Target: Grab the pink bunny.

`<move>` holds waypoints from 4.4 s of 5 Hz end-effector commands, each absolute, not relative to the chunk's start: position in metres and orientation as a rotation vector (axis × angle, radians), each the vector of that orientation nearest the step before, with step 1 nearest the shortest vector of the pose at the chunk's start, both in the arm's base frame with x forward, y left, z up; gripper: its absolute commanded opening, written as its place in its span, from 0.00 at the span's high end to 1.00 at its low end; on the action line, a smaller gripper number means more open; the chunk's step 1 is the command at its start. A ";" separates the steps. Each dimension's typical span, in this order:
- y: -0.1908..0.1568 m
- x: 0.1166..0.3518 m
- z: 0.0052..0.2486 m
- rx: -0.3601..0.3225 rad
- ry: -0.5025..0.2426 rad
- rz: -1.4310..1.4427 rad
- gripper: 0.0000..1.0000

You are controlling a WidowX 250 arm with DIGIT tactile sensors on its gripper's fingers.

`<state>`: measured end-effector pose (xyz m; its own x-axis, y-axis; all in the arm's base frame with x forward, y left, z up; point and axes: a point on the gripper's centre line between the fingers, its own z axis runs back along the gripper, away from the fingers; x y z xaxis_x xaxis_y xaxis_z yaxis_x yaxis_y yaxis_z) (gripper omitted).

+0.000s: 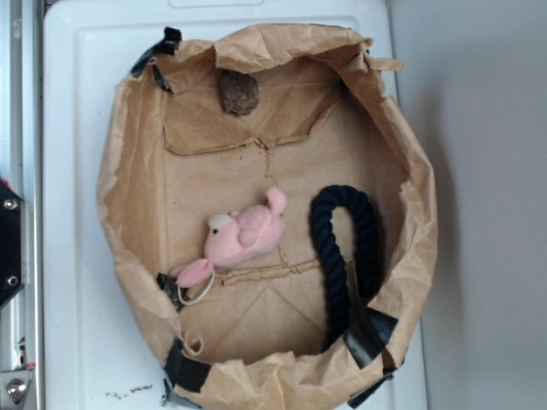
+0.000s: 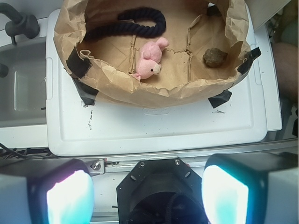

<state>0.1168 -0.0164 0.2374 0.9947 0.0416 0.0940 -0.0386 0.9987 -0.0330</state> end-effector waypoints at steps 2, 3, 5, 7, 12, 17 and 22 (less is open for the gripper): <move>-0.011 0.167 0.231 -0.040 -0.090 0.066 0.00; -0.006 0.185 0.222 -0.026 -0.082 0.102 0.00; -0.007 0.189 0.212 -0.026 -0.059 0.077 0.00; -0.007 0.189 0.212 -0.026 -0.059 0.077 0.00; -0.003 0.229 0.124 -0.040 -0.062 0.456 0.00; -0.042 0.256 0.012 0.005 -0.014 0.350 0.26; 0.022 0.280 0.177 -0.205 -0.106 0.410 1.00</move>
